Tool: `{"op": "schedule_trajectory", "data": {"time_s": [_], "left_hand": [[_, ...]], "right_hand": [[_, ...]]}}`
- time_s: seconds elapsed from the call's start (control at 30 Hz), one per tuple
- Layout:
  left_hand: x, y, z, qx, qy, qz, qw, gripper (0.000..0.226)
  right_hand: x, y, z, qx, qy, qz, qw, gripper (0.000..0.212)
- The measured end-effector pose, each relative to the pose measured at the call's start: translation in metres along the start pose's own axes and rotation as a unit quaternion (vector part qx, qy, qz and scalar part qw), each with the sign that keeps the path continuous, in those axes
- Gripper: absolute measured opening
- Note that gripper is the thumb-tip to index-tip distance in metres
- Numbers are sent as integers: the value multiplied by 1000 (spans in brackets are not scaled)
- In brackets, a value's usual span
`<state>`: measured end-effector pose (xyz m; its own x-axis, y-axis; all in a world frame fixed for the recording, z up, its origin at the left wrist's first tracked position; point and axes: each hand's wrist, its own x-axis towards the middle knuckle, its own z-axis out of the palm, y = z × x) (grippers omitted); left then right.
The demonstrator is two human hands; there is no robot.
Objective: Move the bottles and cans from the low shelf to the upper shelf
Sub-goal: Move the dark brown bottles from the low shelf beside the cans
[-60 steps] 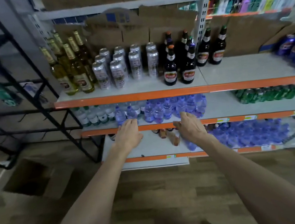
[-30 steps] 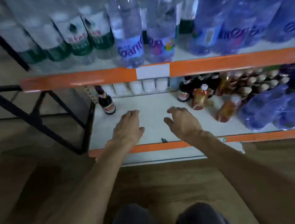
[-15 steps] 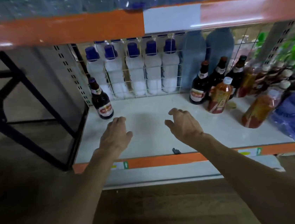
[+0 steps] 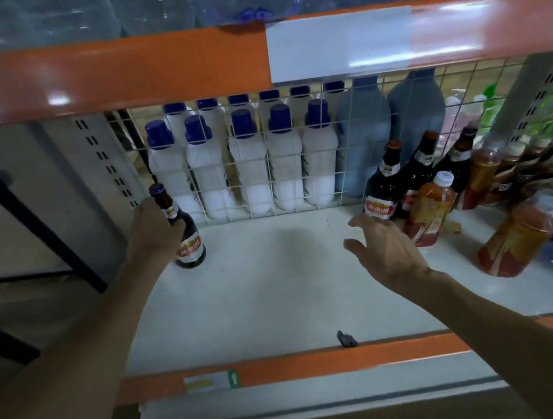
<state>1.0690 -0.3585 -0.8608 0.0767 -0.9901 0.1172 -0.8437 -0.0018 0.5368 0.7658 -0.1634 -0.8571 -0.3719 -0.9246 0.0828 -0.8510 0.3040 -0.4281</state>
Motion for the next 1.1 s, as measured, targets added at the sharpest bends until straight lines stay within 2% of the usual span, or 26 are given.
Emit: {"op": "schedule_trajectory", "data": {"time_s": [0.1, 0.23, 0.37, 0.5, 0.57, 0.7, 0.83, 1.1], "left_hand": [[31, 2, 14, -39, 17, -30, 999, 46], [25, 21, 10, -98, 32, -76, 992, 50], [26, 22, 17, -136, 71, -91, 984, 40], [18, 27, 21, -114, 108, -62, 986, 26], [9, 35, 25, -117, 97, -34, 988, 14], [-5, 46, 44, -99, 95, 12, 991, 24], [-17, 66, 50, -118, 83, 27, 989, 22], [-45, 121, 80, -238, -6, 44, 970, 22]], "right_hand": [[24, 22, -3, -4, 24, 19, 1000, 36], [56, 38, -9, 21, 63, 55, 996, 33], [78, 49, -18, 18, 102, 76, 992, 46], [96, 56, -21, 37, 110, 89, 989, 40], [100, 57, -20, 47, 107, 93, 989, 39], [100, 58, -12, 52, 87, 83, 991, 46], [99, 64, -11, 51, 83, 80, 992, 51], [112, 62, -15, 43, 89, 73, 992, 37]]}}
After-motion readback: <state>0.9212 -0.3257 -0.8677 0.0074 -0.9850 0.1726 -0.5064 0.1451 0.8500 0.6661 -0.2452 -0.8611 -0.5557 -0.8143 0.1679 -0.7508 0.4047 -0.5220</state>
